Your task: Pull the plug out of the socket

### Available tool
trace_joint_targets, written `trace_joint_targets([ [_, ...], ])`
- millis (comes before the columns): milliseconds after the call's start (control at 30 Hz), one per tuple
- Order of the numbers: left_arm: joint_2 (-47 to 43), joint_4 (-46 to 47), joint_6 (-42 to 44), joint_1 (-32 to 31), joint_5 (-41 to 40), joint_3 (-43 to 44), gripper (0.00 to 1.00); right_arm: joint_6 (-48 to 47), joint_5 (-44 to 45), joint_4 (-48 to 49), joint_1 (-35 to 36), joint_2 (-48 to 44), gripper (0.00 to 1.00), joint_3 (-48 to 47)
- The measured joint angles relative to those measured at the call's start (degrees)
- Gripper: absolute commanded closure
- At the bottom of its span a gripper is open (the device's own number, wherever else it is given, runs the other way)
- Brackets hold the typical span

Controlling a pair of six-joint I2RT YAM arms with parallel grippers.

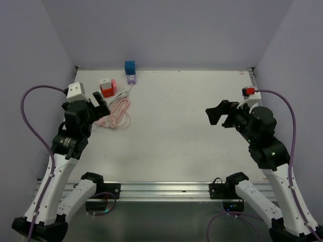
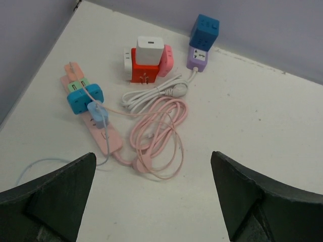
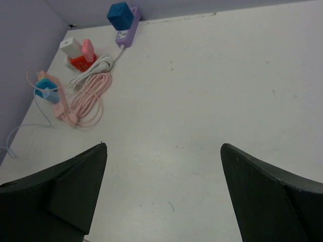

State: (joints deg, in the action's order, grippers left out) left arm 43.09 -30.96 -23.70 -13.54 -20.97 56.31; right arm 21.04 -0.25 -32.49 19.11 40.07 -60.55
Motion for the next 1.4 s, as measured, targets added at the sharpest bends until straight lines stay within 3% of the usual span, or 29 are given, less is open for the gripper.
trace_joint_targets([
  [233,12.79,0.44,-6.6,0.5,-6.64,-1.42,0.0,2.43,-6.01,-0.02,0.0,3.41,0.01,3.26],
  [567,31.67,7.5,-13.07,8.28,-11.34,-2.84,0.0,2.58,-12.98,0.46,0.0,3.54,0.01,6.49],
  [800,43.34,11.02,-17.51,11.67,-12.72,0.94,0.0,1.73,-15.8,0.63,0.0,3.58,0.01,6.78],
  [1100,52.61,13.33,-20.31,12.79,-13.22,2.95,0.02,0.26,-16.09,0.81,0.0,3.91,0.01,7.65],
  [1400,55.87,15.3,-21.05,12.87,-13.35,0.83,0.15,-0.22,-16.24,0.83,0.0,4.28,0.01,8.55],
])
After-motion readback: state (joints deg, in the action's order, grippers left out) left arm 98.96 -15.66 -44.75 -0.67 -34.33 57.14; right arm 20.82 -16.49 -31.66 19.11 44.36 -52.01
